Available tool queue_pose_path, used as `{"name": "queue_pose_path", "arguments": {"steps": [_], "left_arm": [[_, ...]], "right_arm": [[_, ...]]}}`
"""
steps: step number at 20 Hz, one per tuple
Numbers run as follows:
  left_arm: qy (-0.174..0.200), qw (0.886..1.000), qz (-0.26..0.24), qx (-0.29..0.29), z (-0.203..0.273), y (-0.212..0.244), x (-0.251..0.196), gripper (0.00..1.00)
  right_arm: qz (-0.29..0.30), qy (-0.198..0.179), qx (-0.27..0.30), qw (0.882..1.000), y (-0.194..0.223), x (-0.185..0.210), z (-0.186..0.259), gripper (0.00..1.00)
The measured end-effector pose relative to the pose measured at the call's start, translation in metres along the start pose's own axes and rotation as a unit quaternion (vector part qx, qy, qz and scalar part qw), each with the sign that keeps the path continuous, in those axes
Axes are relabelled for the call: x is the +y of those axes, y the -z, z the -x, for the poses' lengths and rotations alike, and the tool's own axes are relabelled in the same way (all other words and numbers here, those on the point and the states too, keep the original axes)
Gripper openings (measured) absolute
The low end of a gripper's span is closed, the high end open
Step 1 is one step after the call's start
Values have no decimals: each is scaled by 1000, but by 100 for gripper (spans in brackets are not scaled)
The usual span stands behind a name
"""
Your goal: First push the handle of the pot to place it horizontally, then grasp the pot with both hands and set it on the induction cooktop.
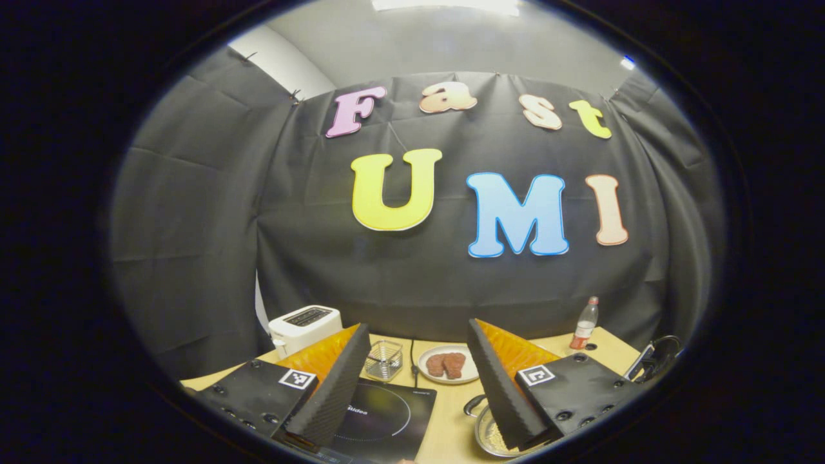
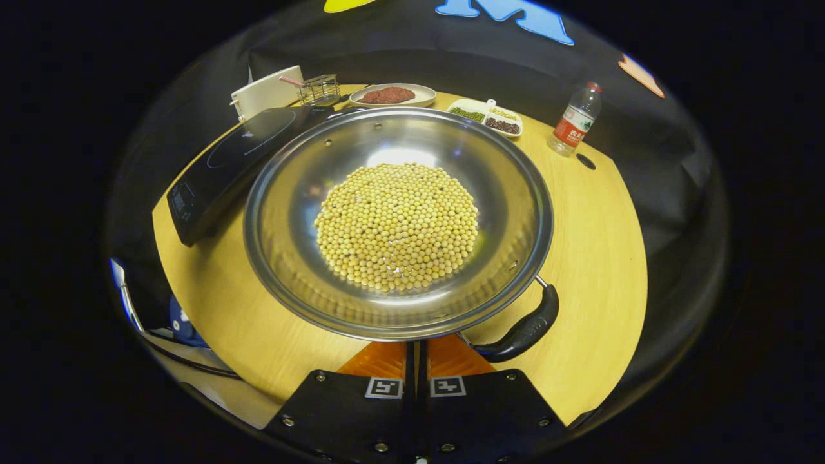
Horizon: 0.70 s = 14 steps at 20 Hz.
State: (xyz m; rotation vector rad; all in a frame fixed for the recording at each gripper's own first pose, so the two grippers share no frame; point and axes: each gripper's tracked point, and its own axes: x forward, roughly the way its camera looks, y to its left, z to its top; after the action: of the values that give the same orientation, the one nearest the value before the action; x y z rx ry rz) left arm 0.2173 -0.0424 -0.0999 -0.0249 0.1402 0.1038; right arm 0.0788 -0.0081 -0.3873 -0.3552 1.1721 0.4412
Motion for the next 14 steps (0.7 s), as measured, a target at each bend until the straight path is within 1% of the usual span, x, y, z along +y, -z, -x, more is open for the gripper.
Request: {"name": "queue_pose_path", "arguments": {"steps": [3,4,5,9,13,14], "left_arm": [[-7,1000,-2,3,1,2,3,98],[-9,1000,-2,4,2,3,5,94],[-12,1000,-3,4,2,2,7,98],[-20,1000,-7,7,3,4,13,98],[-25,1000,-12,10,5,5,16,100],[-25,1000,-13,10,6,6,17,94]], "right_arm": [[30,31,-7,999,-6,-20,-5,1],[36,39,-11,999,-7,-25,-7,1],[42,47,-15,998,-10,-31,-10,1],[65,75,-30,995,-21,-46,-18,1],[58,98,-49,992,-32,-57,-23,1],[53,108,-56,991,-36,-61,-25,1]]}}
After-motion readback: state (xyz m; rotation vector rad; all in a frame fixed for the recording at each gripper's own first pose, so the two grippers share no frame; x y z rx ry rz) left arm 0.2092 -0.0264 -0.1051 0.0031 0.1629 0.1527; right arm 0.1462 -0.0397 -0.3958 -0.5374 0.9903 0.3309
